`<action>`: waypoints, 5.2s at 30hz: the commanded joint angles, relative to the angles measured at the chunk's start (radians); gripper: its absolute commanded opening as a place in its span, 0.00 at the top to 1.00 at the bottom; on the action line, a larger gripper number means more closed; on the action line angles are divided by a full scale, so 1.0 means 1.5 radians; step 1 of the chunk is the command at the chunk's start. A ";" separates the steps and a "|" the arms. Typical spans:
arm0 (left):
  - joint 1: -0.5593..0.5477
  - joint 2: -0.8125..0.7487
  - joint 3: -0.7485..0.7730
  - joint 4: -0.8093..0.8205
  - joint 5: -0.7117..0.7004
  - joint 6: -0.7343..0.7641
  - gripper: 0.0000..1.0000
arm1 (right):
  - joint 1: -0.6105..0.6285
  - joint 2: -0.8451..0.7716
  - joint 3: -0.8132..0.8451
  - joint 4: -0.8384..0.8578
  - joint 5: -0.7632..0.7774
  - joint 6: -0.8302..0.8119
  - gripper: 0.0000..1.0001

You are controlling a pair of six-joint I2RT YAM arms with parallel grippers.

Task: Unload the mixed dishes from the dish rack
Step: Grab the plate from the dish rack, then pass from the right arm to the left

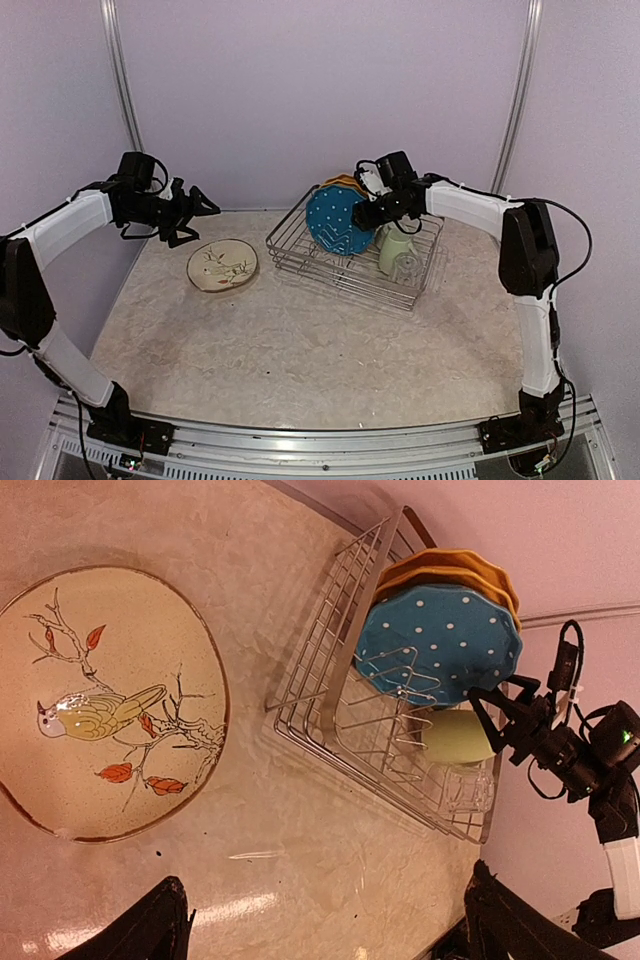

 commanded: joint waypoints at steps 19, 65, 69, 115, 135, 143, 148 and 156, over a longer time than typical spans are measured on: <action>0.002 0.015 0.016 -0.010 0.004 0.005 0.09 | 0.031 0.034 0.063 -0.022 -0.039 -0.063 0.49; 0.002 0.022 0.018 -0.009 0.017 0.002 0.09 | 0.071 0.016 0.072 0.053 0.063 -0.239 0.95; 0.002 0.023 0.018 -0.009 0.016 0.002 0.09 | 0.077 -0.009 0.084 0.044 0.074 -0.252 1.00; -0.028 0.004 -0.046 0.203 0.271 -0.068 0.09 | 0.098 -0.334 -0.263 0.351 0.002 0.297 1.00; -0.080 0.024 -0.072 0.283 0.328 -0.107 0.10 | 0.135 -0.237 -0.340 0.742 -0.221 0.597 1.00; -0.081 0.024 -0.100 0.354 0.347 -0.147 0.22 | 0.157 -0.190 -0.336 0.820 -0.219 0.666 1.00; -0.081 0.029 -0.099 0.349 0.343 -0.149 0.35 | 0.166 -0.165 -0.325 0.843 -0.224 0.697 1.00; -0.079 0.033 -0.095 0.332 0.333 -0.139 0.57 | 0.178 -0.141 -0.325 0.862 -0.219 0.719 1.00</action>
